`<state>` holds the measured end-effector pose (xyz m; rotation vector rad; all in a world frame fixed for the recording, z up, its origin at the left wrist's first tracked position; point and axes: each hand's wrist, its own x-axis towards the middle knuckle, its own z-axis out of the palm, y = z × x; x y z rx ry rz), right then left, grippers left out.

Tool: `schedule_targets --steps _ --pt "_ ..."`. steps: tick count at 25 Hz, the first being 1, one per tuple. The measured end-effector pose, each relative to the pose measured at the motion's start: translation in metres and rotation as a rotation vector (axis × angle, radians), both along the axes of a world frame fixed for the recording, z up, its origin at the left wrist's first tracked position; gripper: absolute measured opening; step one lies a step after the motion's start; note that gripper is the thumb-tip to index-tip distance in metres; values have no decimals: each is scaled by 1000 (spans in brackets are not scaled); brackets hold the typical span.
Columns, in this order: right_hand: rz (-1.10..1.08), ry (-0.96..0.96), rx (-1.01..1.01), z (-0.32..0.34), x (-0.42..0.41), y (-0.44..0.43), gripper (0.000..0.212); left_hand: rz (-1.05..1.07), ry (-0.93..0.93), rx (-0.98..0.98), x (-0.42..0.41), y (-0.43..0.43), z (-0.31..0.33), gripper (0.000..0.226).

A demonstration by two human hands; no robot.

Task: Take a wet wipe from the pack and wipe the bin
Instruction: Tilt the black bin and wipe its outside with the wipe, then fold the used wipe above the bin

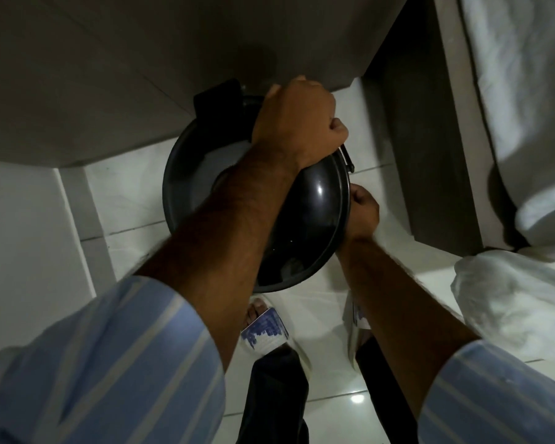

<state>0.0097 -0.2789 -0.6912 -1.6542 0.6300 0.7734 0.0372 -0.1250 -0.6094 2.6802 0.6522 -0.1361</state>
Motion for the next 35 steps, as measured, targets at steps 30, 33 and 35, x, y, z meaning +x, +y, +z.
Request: schedule_targets --steps 30,33,35 --pt "464 94 411 218 49 -20 15 791 -194 -1162 -83 -43 142 17" --pt "634 106 403 224 59 -22 19 837 -222 -1231 -90 -40 150 16" --pt "673 116 399 232 64 -21 19 868 -293 -1410 -96 -44 161 17"
